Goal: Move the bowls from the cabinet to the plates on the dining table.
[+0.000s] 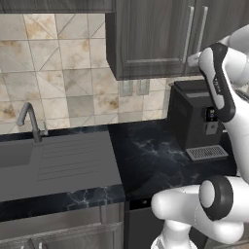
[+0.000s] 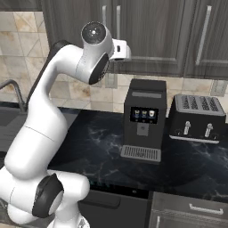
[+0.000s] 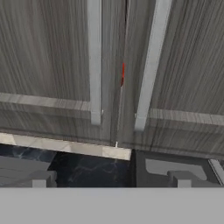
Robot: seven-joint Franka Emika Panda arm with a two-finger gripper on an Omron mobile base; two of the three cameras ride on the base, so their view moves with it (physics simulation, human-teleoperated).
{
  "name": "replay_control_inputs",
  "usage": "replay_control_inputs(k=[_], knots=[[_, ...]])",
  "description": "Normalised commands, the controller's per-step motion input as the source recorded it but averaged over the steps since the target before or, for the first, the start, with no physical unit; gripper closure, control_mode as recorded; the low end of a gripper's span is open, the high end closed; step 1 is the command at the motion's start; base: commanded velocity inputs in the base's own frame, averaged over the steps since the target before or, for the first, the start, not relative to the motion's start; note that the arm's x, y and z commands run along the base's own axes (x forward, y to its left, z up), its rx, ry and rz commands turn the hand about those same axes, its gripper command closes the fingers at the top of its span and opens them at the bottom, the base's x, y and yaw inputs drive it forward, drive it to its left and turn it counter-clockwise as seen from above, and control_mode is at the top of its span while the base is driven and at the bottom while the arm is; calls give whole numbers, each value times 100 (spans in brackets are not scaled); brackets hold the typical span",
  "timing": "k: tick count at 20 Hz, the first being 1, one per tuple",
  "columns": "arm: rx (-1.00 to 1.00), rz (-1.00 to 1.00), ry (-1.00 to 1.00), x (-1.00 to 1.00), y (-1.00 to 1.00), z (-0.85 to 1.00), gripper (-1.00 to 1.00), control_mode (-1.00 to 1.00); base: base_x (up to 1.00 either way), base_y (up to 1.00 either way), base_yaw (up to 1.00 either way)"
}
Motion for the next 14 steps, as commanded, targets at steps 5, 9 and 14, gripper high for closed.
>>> replay_control_inputs(k=[5, 9, 14], knots=[[0, 0, -1, 25, -8, 10, -100, -100, 0, 0, 0], [0, 0, -4, 18, -14, 14, -100, -100, 0, 0, 0], [0, 0, -3, 24, -12, 11, -100, -100, 0, 0, 0]])
